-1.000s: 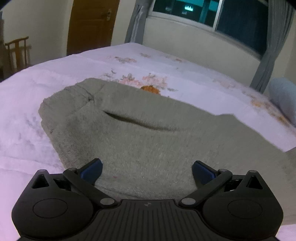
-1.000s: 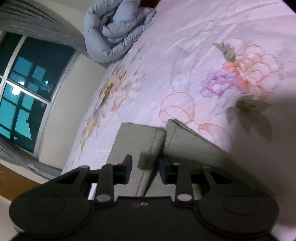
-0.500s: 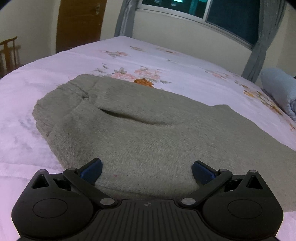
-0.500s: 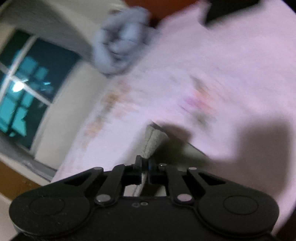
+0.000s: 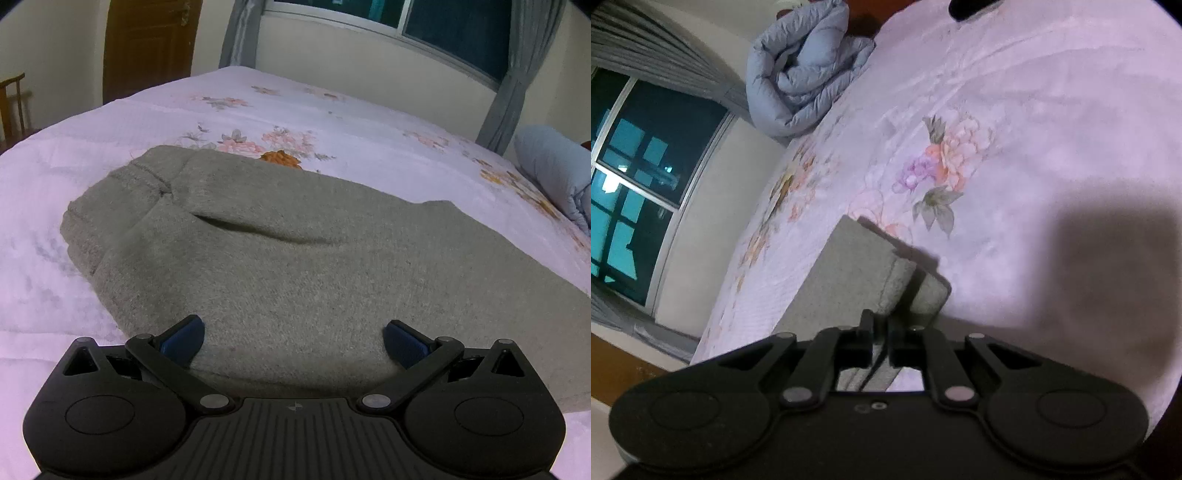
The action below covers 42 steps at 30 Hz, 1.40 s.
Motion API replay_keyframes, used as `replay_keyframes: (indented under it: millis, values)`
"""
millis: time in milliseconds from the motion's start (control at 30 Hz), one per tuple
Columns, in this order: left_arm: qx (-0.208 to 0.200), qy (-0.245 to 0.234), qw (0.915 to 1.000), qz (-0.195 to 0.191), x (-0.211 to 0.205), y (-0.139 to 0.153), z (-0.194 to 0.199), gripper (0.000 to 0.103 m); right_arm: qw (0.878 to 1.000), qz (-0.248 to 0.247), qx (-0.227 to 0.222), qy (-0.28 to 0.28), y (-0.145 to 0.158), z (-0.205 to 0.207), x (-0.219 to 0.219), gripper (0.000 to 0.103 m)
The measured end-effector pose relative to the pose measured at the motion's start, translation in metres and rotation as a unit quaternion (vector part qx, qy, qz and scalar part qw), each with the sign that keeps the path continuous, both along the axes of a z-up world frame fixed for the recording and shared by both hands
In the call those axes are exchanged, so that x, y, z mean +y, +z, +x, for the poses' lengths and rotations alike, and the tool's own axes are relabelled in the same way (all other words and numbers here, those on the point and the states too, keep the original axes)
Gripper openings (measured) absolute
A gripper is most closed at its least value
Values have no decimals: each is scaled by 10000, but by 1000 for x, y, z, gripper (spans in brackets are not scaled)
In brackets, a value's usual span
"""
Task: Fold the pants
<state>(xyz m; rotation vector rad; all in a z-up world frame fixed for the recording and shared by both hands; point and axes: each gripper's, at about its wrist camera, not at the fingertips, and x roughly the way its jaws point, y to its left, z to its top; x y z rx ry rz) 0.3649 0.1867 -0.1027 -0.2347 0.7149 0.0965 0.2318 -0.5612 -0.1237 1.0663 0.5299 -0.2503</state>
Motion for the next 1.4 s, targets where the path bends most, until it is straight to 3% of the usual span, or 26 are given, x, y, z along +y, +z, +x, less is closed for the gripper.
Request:
replay_keyframes:
  millis: [100, 333, 400, 500, 633, 700, 767, 800, 833, 1000, 1233, 1400]
  values:
    - [-23, -34, 10000, -59, 1, 2, -1, 103, 9994, 159, -203, -210, 7, -19, -3, 16]
    - [-320, 74, 9994, -138, -7, 10, -23, 103, 9977, 364, -414, -406, 4, -49, -8, 15]
    - [-411, 119, 9979, -483, -15, 18, -35, 103, 9967, 547, -481, -365, 2, -47, -6, 15]
    - [-565, -329, 9917, -1106, -47, 32, -50, 103, 9970, 564, -531, -26, 5, -36, 12, 16]
    - [-255, -802, 9656, -2460, -101, 30, -55, 103, 9925, 873, -596, 606, 3, -22, 54, 16]
    - [-184, -934, 9577, -2715, -130, 28, -56, 103, 9911, 743, -481, 994, 8, -12, 78, 16]
    - [-66, -990, 9588, -2663, -158, 26, -55, 103, 9885, 662, -524, 1255, 16, -8, 96, 17]
    - [-48, -972, 9590, -2663, -168, 25, -54, 97, 9869, 742, -503, 1341, 16, -6, 102, 18]
    - [-15, -936, 9577, -2722, -175, 23, -53, 86, 9849, 850, -422, 1445, 15, -4, 108, 18]
    - [397, -275, 9473, -3167, -193, 4, -51, 71, 9781, 1278, -88, 1640, -3, -1, 127, 18]
    - [459, 284, 9250, -3761, -196, -16, -55, 61, 9762, 1462, -178, 1591, -6, 3, 124, 18]
    - [358, 279, 9225, -3833, -192, -16, -55, 61, 9747, 1589, -151, 1562, -10, 8, 129, 18]
